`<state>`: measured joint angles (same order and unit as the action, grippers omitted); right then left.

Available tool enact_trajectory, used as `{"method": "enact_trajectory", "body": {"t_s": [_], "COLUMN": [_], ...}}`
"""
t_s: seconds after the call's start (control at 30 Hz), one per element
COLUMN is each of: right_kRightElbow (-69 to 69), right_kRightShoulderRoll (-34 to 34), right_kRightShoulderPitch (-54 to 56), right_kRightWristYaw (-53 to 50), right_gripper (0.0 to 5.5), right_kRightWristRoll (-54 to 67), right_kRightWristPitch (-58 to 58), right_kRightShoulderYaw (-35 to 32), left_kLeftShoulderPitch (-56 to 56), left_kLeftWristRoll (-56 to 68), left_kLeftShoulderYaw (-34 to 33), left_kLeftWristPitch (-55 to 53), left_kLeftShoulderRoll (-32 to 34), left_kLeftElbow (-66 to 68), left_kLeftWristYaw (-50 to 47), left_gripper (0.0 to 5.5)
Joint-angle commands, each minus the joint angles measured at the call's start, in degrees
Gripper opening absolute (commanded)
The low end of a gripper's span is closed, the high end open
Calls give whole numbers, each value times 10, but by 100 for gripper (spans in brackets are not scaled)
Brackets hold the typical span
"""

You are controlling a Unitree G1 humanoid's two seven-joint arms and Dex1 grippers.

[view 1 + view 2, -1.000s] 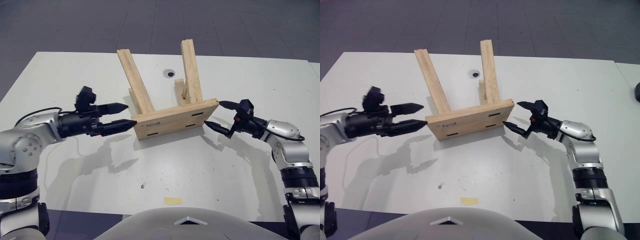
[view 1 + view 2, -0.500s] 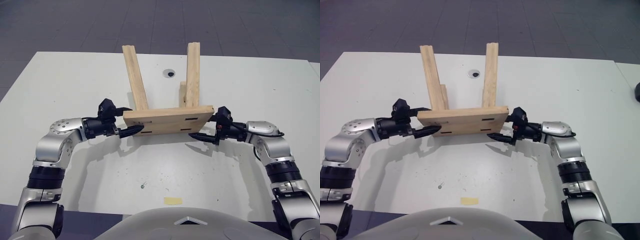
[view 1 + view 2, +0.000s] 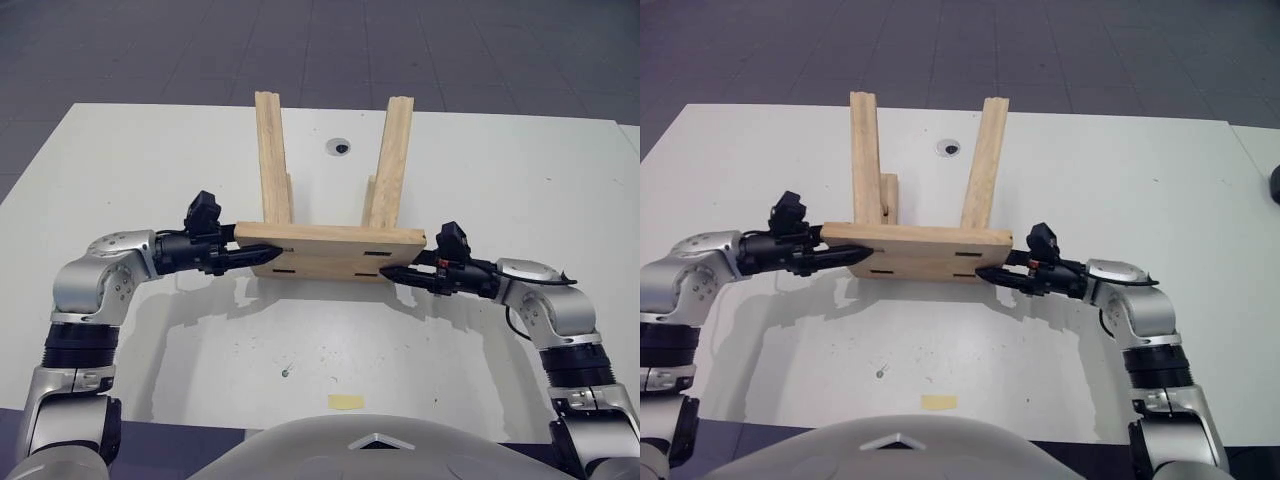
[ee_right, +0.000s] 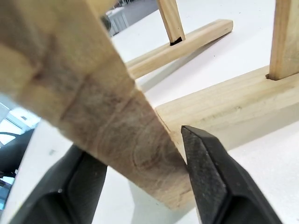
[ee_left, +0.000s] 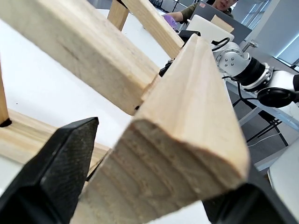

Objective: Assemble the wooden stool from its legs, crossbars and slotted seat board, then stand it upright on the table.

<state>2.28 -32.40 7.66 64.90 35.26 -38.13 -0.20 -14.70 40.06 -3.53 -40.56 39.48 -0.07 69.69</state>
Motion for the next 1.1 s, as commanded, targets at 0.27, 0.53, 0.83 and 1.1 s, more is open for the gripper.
{"method": "enact_trajectory", "body": {"t_s": [0.27, 0.53, 0.83, 1.1], "right_kRightElbow": [201, 220, 252, 292], "right_kRightShoulderRoll": [155, 228, 281, 314], "right_kRightShoulderPitch": [85, 134, 95, 42], "right_kRightWristYaw": [-495, -705, -771, -785], "right_gripper": [212, 166, 315, 449], "right_kRightWristRoll": [644, 642, 610, 578], "right_kRightWristPitch": [-9, 104, 147, 172], "right_kRightShoulderYaw": [-146, -157, -139, -110], "left_kLeftShoulderPitch": [-204, -274, -287, -250], "left_kLeftWristRoll": [429, 500, 585, 555], "left_kLeftShoulderYaw": [-142, -155, -201, -208], "left_kLeftWristPitch": [-206, -144, -63, -50], "left_kLeftShoulderRoll": [-132, -196, -237, -230], "left_kLeftElbow": [-9, 71, 107, 100], "left_kLeftWristYaw": [-492, -814, -989, -1013], "left_gripper": [204, 186, 331, 471]}}
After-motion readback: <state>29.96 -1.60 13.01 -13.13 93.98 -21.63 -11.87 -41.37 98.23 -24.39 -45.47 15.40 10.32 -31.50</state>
